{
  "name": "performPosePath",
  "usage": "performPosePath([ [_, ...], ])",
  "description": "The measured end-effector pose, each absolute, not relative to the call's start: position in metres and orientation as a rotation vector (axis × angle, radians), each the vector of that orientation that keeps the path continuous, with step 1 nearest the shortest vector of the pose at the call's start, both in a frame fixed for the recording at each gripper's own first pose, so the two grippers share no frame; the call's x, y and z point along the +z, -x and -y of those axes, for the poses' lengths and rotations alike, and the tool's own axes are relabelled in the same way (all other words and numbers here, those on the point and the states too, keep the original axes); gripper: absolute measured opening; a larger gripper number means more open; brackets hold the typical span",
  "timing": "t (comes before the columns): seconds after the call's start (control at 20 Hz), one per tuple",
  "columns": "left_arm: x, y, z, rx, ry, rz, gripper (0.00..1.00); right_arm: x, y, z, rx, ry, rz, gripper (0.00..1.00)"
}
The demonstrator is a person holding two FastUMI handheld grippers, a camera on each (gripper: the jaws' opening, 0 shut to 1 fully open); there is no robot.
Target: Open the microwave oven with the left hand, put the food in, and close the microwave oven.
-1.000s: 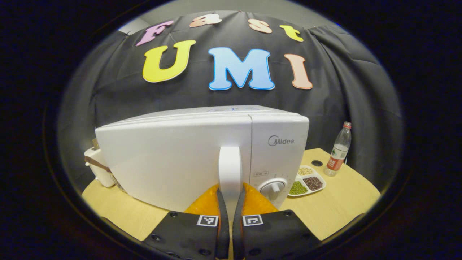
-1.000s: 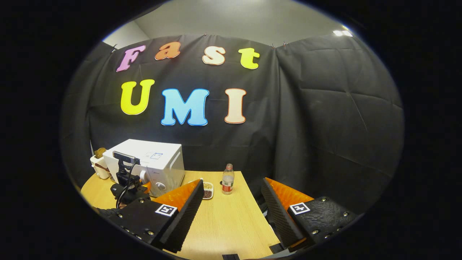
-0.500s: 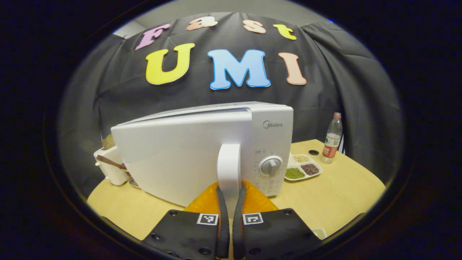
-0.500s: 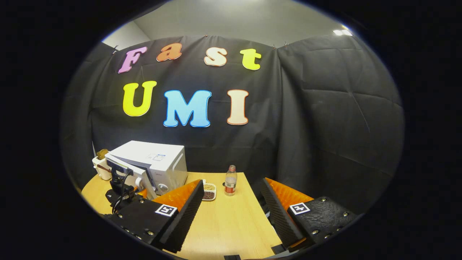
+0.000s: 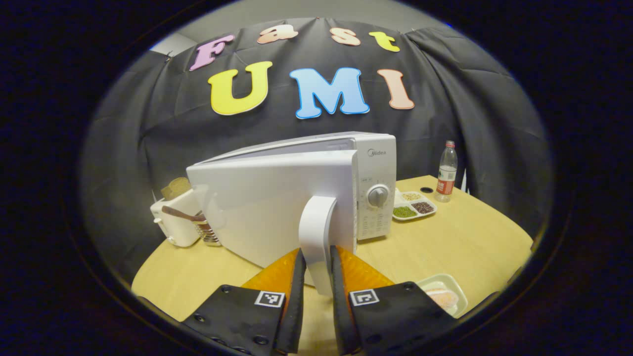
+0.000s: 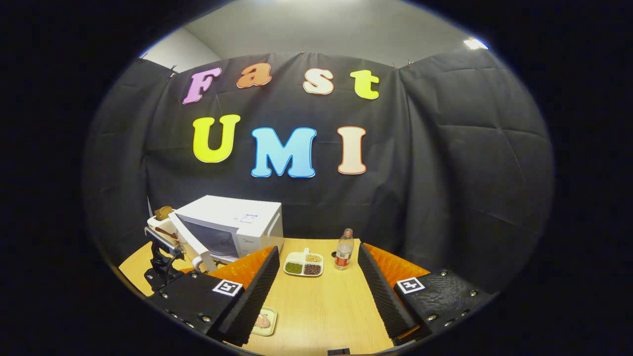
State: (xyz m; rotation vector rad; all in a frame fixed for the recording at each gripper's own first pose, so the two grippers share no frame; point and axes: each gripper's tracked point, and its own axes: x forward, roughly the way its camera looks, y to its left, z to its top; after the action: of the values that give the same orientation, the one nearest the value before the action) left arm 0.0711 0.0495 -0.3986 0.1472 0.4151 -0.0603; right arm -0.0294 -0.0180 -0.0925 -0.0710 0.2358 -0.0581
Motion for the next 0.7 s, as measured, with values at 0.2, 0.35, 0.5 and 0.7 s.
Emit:
performPosePath([
  [0.2, -0.422, -0.027, -0.065, -0.135, -0.145, -0.493, 0.94, -0.093, 0.030, 0.002, -0.030, 0.065, -0.233, 0.97],
  [0.35, -0.411, -0.019, -0.094, -0.069, -0.078, -0.453, 0.98, -0.094, 0.031, -0.009, -0.012, 0.063, -0.238, 0.97],
  [0.5, -0.411, -0.034, -0.099, -0.026, -0.031, -0.456, 0.98, -0.095, 0.034, -0.018, 0.003, 0.075, -0.240, 0.94],
  [0.7, -0.412, -0.048, -0.103, 0.037, -0.022, -0.466, 0.96, -0.088, 0.036, -0.020, 0.006, 0.093, -0.225, 0.98],
])
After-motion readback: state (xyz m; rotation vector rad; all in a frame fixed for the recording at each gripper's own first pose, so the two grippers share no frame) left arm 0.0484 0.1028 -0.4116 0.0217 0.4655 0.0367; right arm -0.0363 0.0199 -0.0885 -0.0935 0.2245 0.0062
